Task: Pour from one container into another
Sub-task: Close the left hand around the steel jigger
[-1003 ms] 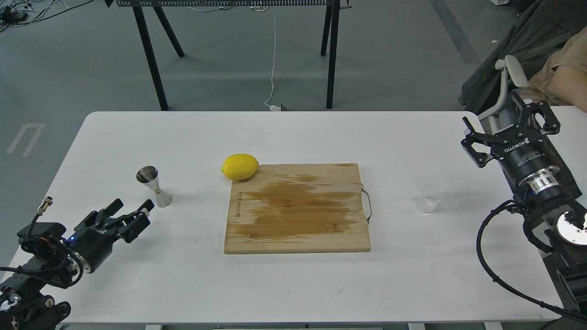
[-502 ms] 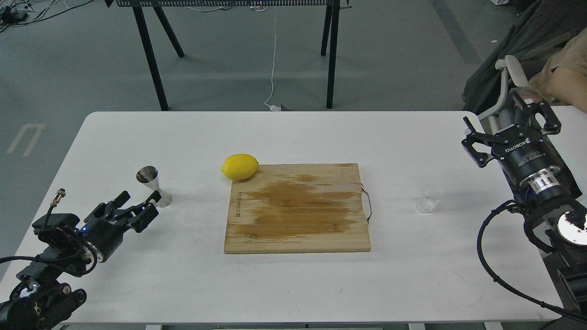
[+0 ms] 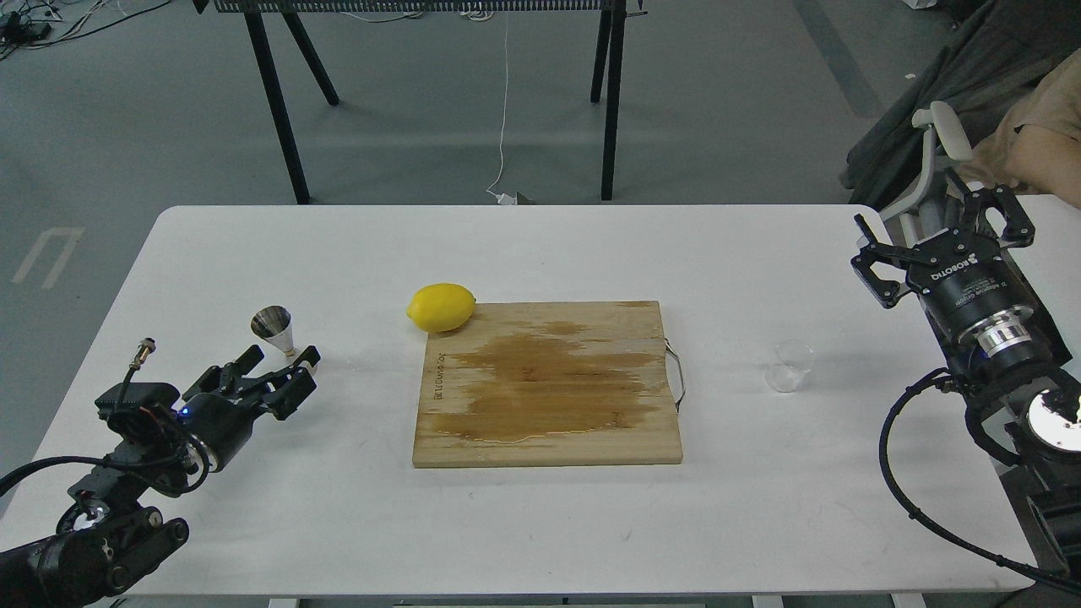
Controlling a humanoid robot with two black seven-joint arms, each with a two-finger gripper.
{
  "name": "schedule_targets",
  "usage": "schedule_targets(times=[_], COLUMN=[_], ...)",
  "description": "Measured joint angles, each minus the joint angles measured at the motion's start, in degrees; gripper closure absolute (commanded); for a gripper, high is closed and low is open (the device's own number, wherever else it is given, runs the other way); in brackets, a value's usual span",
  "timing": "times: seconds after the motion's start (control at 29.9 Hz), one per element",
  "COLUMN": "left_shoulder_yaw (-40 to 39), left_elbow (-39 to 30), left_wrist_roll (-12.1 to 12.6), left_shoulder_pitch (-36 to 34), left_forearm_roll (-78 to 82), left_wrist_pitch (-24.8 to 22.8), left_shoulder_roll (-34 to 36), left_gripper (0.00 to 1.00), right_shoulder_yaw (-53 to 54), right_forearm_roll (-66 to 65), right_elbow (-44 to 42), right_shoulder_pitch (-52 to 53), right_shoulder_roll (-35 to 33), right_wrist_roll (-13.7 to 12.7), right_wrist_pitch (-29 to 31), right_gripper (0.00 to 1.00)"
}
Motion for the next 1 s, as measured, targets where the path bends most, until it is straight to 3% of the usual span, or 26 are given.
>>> schedule_targets(times=[0.6, 0.84, 1.0], left_shoulder_yaw=[0.3, 1.1, 1.4], left_elbow=[7.3, 11.4, 14.0], left_wrist_roll=[0.0, 0.0, 0.0], left_shoulder_pitch=[-3.8, -5.9, -6.7], left_forearm_roll=[0.1, 0.1, 0.0], left_wrist_pitch=[0.0, 0.0, 0.0], left_shoulder_roll=[-5.4, -7.7, -8.7], left_gripper=[0.05, 0.13, 0.24], right_shoulder_yaw=[0.0, 0.0, 0.0], right_forearm_roll=[0.0, 0.0, 0.0], right_elbow=[0.0, 0.0, 0.0], right_shoulder_pitch=[0.0, 0.0, 0.0], right_shoulder_roll=[-0.2, -0.2, -0.2], right_wrist_roll=[0.0, 0.0, 0.0], right_wrist_pitch=[0.0, 0.0, 0.0], right_gripper=[0.01, 0.01, 0.01])
